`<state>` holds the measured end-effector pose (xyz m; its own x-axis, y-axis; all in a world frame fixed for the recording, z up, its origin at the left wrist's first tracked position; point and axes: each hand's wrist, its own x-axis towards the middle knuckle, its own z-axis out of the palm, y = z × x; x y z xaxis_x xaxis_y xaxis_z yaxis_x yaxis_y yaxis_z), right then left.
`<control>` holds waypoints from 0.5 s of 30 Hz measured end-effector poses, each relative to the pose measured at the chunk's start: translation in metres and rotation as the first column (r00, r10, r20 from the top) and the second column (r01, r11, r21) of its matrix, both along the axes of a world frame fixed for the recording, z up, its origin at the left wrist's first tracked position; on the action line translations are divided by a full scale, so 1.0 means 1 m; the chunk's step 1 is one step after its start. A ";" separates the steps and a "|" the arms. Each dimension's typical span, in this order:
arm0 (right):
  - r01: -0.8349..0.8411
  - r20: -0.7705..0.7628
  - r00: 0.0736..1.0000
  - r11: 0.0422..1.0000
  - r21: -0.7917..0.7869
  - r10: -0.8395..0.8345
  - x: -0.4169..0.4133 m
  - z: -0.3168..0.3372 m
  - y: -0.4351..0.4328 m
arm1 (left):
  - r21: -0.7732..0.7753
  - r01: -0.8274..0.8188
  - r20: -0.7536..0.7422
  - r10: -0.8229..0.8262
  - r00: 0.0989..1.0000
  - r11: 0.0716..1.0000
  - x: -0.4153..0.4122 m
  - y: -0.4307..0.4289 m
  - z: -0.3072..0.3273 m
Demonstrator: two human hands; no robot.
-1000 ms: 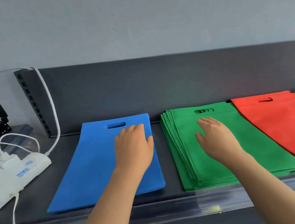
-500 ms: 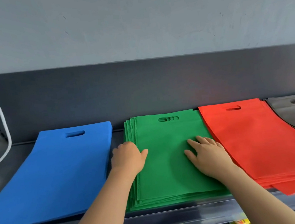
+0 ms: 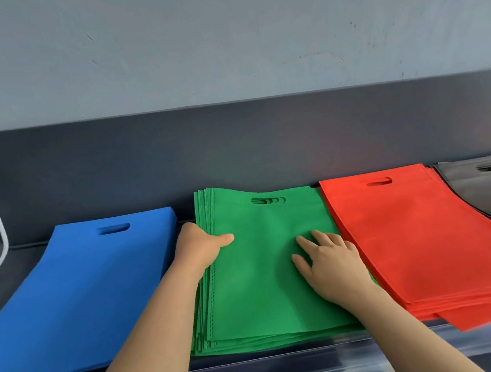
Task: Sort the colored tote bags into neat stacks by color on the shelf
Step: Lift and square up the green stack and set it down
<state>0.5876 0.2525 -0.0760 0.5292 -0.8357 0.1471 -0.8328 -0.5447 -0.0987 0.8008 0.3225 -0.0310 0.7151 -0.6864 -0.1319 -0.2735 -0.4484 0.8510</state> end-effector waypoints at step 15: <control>-0.255 0.901 0.321 0.890 0.378 -0.291 0.016 0.085 -0.031 | -0.584 0.198 0.100 -0.172 0.980 0.787 0.011 0.068 0.065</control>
